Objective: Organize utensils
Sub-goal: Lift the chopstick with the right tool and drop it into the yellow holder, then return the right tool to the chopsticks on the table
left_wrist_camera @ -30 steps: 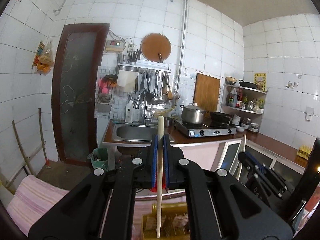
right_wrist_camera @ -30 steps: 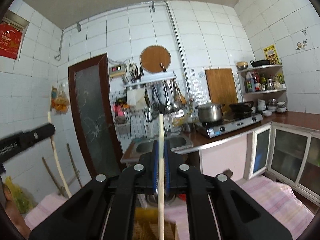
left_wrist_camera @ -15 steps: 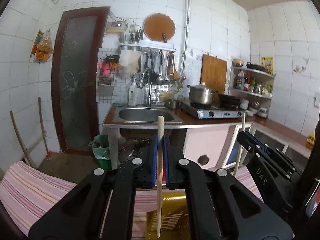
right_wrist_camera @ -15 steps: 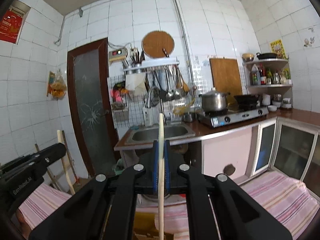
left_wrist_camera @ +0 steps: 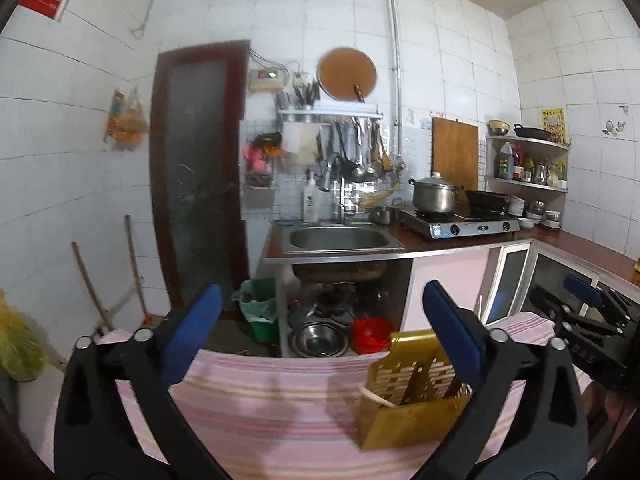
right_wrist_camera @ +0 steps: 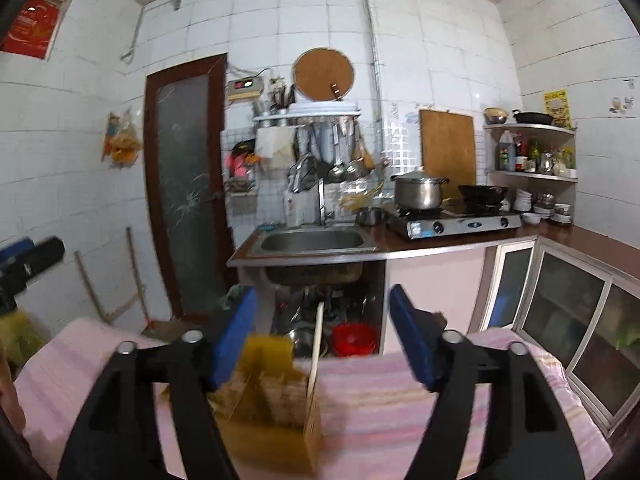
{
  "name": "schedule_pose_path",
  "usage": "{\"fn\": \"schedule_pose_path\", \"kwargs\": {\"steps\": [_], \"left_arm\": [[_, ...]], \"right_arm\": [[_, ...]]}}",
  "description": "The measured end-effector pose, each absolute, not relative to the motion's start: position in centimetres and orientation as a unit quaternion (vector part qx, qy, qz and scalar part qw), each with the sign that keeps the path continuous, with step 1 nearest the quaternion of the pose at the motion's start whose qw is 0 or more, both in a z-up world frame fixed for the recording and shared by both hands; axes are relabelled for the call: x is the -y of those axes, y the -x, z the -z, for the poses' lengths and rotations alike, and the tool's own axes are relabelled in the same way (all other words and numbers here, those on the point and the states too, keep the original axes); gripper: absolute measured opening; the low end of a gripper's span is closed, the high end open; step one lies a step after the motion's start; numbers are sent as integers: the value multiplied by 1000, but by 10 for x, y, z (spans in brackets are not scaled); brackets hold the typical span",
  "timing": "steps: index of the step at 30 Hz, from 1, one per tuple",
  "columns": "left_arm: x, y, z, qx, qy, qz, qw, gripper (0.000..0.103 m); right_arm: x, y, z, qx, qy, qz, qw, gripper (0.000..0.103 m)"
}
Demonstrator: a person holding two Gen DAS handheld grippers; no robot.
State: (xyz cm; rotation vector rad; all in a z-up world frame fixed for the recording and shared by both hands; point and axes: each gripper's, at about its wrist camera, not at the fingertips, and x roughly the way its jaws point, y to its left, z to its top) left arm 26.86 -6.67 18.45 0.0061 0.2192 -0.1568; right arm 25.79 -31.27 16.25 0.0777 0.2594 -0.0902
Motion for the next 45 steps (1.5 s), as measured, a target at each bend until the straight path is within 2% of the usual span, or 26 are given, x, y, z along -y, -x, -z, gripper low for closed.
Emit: {"fn": "schedule_pose_path", "kwargs": {"steps": [3, 5, 12, 17, 27, 45], "left_arm": [[48, -242, -188, -124, 3, 75, 989, 98], [35, -226, -185, -136, 13, 74, 988, 98], [4, -191, -161, -154, 32, 41, 987, 98], [-5, -178, -139, -166, 8, 23, 986, 98], [-19, -175, -118, -210, 25, 17, 977, 98], [39, -221, 6, -364, -11, 57, 930, 98]], "right_arm": [[309, -226, -162, -141, -40, 44, 988, 87], [307, -208, -158, -156, -40, 47, 986, 90], [300, -159, -136, -191, -50, 47, 979, 90], [300, -141, -115, -209, -58, 51, 975, 90], [295, -139, -78, -241, -64, 80, 965, 90], [282, -181, 3, -346, -37, 121, 930, 90]]}}
